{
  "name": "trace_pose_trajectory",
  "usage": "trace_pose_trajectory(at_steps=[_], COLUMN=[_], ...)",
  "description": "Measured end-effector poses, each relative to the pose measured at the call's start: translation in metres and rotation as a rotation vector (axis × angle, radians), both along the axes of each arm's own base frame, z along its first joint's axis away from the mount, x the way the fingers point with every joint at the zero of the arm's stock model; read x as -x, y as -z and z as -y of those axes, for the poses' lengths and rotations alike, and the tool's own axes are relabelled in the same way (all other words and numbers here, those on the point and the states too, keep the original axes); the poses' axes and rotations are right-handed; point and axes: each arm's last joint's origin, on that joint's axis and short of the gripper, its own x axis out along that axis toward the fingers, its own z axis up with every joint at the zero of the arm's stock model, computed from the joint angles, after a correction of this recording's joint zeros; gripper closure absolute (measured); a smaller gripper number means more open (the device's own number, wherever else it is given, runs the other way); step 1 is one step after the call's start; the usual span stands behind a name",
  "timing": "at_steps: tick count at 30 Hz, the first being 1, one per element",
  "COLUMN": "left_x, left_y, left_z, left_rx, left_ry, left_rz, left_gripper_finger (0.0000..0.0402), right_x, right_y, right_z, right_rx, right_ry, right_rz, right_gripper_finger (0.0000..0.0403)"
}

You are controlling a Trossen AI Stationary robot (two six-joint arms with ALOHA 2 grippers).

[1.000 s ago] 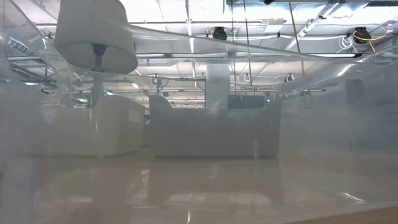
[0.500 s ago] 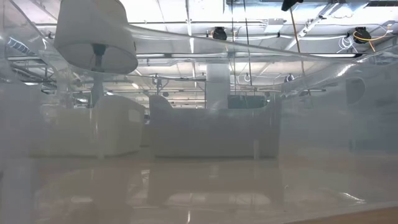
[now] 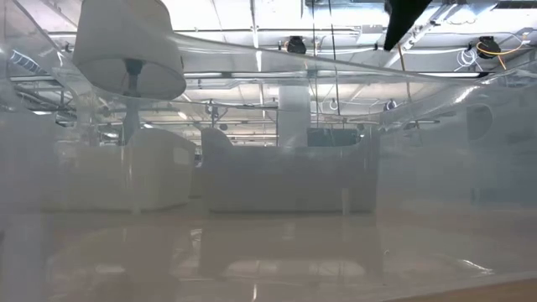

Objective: Stack baskets by color
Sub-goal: Stack the top transparent bin on the middle transparent bin

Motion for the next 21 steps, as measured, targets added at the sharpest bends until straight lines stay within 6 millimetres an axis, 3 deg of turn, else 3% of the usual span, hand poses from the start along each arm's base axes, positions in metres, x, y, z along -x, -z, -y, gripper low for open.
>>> trace_pose_trajectory(at_steps=[6,13,21], left_x=[0.000,0.000,0.000], left_y=[0.000,0.000,0.000], left_z=[0.000,0.000,0.000], left_rx=[0.001,0.000,-0.004], left_ry=[0.000,0.000,0.000], left_rz=[0.000,-0.004,-0.003], left_gripper_finger=[0.0392,0.0392,0.0392], right_x=[0.003,0.006,-0.011], right_y=[0.016,0.040,0.067], right_z=[0.025,0.041,0.063], right_rx=[0.008,-0.102,-0.154], right_ry=[-0.021,-0.043,0.209], right_rz=[-0.111,-0.178,0.022], right_gripper_finger=[0.0400,0.0351,0.0293])
